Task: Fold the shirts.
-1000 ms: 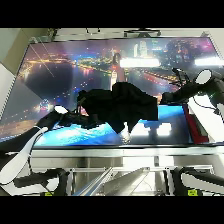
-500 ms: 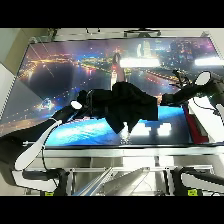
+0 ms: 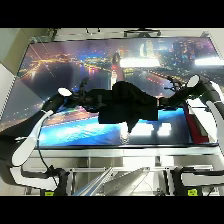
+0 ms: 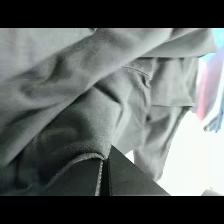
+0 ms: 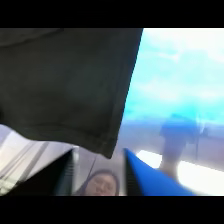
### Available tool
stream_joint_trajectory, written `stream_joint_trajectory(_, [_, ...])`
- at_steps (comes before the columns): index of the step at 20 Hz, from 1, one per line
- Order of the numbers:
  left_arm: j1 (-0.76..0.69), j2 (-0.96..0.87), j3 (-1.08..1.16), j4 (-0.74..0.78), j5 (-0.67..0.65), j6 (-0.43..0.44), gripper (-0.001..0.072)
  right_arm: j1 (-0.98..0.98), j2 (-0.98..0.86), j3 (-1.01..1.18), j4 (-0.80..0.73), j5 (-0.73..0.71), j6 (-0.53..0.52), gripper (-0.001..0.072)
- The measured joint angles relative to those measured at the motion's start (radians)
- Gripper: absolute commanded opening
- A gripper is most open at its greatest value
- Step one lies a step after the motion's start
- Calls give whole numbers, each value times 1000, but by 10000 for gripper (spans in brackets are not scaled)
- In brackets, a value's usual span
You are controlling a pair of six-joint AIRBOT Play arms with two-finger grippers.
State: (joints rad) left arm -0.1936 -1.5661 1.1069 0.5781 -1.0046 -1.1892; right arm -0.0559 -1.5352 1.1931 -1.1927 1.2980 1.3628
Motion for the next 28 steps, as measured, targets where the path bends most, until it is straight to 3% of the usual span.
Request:
stream_joint_trajectory(11, [297, 174, 13, 106, -227, 23, 23, -34, -72, -69, 91, -8, -40, 277])
stream_joint_trajectory(19, [344, 182, 13, 111, -271, 42, 23, -11, -113, -138, 306, -55, -145, 275])
stream_joint_trajectory(20, [345, 182, 13, 111, -272, 42, 24, 1, -123, -140, 317, -55, -147, 265])
stream_joint_trajectory(21, [346, 182, 13, 111, -274, 45, 23, 13, -131, -141, 323, -55, -151, 199])
stream_joint_trajectory(22, [346, 182, 13, 111, -275, 46, 24, 29, -138, -142, 325, -61, -153, 39])
stream_joint_trajectory(28, [353, 195, 19, 111, -280, 53, 23, 56, -126, -124, 306, -66, -166, 16])
